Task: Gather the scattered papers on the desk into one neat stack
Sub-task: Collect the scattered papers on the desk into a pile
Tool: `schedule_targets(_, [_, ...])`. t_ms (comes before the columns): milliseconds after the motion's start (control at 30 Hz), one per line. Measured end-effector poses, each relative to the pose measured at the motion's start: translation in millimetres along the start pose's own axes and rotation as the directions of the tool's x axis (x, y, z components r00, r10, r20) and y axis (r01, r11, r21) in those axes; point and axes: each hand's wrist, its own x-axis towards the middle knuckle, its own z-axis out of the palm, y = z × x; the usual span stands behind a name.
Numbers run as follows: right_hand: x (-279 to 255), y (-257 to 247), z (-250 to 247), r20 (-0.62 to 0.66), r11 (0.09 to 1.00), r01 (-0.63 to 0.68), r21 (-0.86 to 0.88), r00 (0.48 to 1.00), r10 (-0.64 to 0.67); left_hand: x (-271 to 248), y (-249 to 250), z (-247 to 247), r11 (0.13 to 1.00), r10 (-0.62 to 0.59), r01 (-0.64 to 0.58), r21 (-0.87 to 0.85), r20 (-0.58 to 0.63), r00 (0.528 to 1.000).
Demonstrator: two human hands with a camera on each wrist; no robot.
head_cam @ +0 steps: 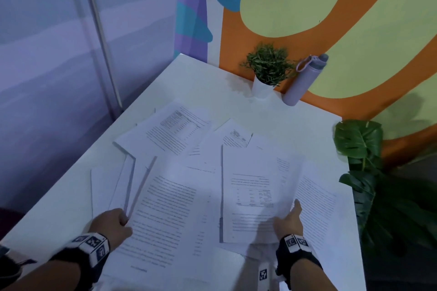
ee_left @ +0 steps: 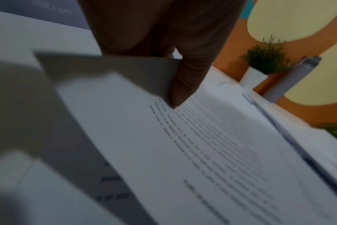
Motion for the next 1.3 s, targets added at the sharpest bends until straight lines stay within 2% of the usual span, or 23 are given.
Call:
schedule_targets(67, [-4.0, 15.8, -5.5, 0.041, 0.999, -0.013, -0.053, 0.999, 0.015, -3.2, 3.7, -4.0, 0.99, -0.001, -0.001, -0.139, -0.018, 1.0])
schedule_targets(133, [-11.1, 24.8, -11.4, 0.085, 0.995, -0.019, -0.099, 0.996, 0.027, -8.9, 8.6, -9.1, 0.952, 0.002, 0.01, -0.306, 0.038, 0.999])
schedule_targets(167, [-14.0, 26.8, -13.4, 0.095, 0.994, -0.025, -0.103, 0.995, 0.035, -11.1, 10.1, -11.9, 0.944, 0.012, 0.013, -0.328, 0.074, 0.997])
schedule_targets(233, [-18.4, 24.7, -14.3, 0.105, 0.996, -0.022, -0.088, 0.994, 0.031, -13.8, 10.8, -15.6, 0.968, 0.068, -0.041, -0.246, 0.103, 0.992])
schedule_targets(300, [-19.2, 18.8, -14.7, 0.096, 0.994, 0.004, -0.11, 0.995, 0.007, -14.0, 7.0, -16.5, 0.989, 0.12, -0.115, -0.09, 0.055, 0.991])
schedule_targets(467, [-19.0, 13.3, -23.1, -0.123, 0.983, 0.14, -0.115, 0.98, -0.154, -26.2, 3.3, -21.8, 0.984, 0.168, -0.168, 0.063, -0.008, 0.986])
schedule_targets(567, [-24.3, 20.9, -32.5, -0.135, 0.97, 0.183, -0.158, 0.97, -0.204, -31.1, -2.9, -28.9, 0.967, 0.222, -0.22, 0.13, 0.0, 0.975])
schedule_targets(633, [-28.5, 24.7, -41.5, -0.186, 0.967, 0.211, -0.144, 0.954, -0.236, -35.5, -3.1, -38.8, 0.946, 0.295, -0.292, 0.139, 0.0, 0.956])
schedule_targets(733, [-33.2, 30.7, -54.3, -0.214, 0.958, 0.236, -0.166, 0.939, -0.268, -41.0, -1.5, -59.0, 0.872, 0.475, -0.471, 0.134, 0.009, 0.88])
schedule_targets(767, [-34.8, 32.9, -57.0, -0.244, 0.961, 0.234, -0.147, 0.933, -0.264, -38.8, -0.5, -65.2, 0.868, 0.485, -0.482, 0.124, 0.005, 0.875])
schedule_targets(867, [-40.5, 39.7, -62.6, -0.359, 0.958, 0.285, 0.015, 0.896, -0.261, -48.6, 19.5, -78.6, 0.899, 0.434, -0.432, 0.07, -0.007, 0.901])
schedule_targets(933, [-48.3, 38.7, -64.4, -0.359, 0.937, 0.312, 0.158, 0.902, -0.24, -48.5, 34.7, -75.3, 0.905, 0.424, -0.425, -0.025, -0.04, 0.905])
schedule_targets(1000, [-51.3, 39.7, -60.0, -0.31, 0.912, 0.293, 0.286, 0.929, -0.201, -43.6, 49.6, -64.0, 0.886, 0.427, -0.432, -0.169, -0.066, 0.902])
schedule_targets(1133, [-61.4, 41.1, -39.2, -0.173, 0.832, 0.204, 0.516, 0.976, -0.132, -17.8, 71.7, -25.3, 0.809, 0.325, -0.265, -0.525, 0.025, 0.945])
schedule_targets(1200, [-68.3, 39.4, -28.0, -0.085, 0.792, 0.142, 0.594, 0.99, -0.113, -8.5, 79.8, -4.3, 0.772, 0.307, -0.182, -0.61, 0.106, 0.946])
schedule_targets(1300, [-78.7, 34.5, -13.3, 0.042, 0.777, 0.086, 0.623, 0.989, -0.143, -6.8, 95.8, 22.4, 0.721, 0.284, -0.067, -0.69, 0.206, 0.936])
